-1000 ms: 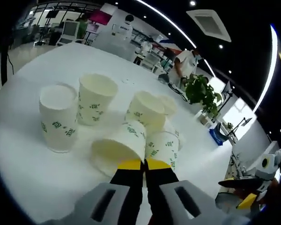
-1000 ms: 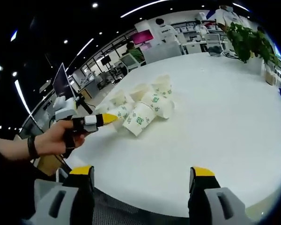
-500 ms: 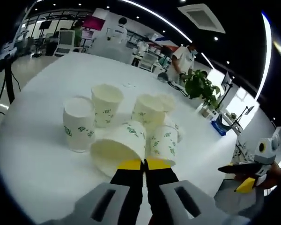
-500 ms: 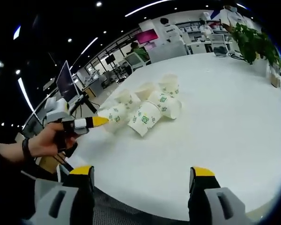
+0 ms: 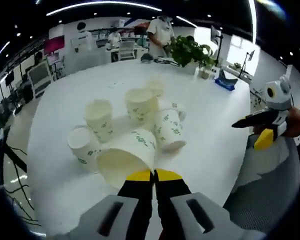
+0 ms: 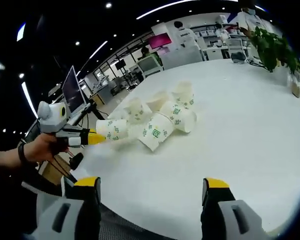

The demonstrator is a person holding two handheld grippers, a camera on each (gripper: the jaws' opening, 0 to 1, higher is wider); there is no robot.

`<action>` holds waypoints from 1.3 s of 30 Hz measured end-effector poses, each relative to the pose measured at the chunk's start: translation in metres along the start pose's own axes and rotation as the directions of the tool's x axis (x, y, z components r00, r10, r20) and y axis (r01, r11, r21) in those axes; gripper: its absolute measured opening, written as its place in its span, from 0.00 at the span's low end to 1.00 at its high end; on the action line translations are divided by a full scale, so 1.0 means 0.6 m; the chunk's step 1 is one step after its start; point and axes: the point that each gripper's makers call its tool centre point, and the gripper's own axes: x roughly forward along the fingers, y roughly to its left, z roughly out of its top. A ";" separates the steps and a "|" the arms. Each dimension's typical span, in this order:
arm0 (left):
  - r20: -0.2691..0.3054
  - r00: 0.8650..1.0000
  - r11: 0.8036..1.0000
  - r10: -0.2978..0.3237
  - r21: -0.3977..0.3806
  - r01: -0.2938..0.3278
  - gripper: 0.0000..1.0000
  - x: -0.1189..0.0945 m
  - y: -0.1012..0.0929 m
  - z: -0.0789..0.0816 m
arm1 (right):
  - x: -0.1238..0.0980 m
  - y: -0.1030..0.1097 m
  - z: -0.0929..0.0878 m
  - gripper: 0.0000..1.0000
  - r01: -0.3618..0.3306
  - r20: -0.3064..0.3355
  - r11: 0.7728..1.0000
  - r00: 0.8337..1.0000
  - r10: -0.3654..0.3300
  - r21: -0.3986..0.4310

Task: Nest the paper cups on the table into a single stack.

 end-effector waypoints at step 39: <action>-0.508 0.852 0.380 0.124 0.818 0.432 0.00 0.001 -0.077 -0.041 | 0.005 0.002 0.009 0.85 0.001 0.019 1.000 1.000 -0.001 0.001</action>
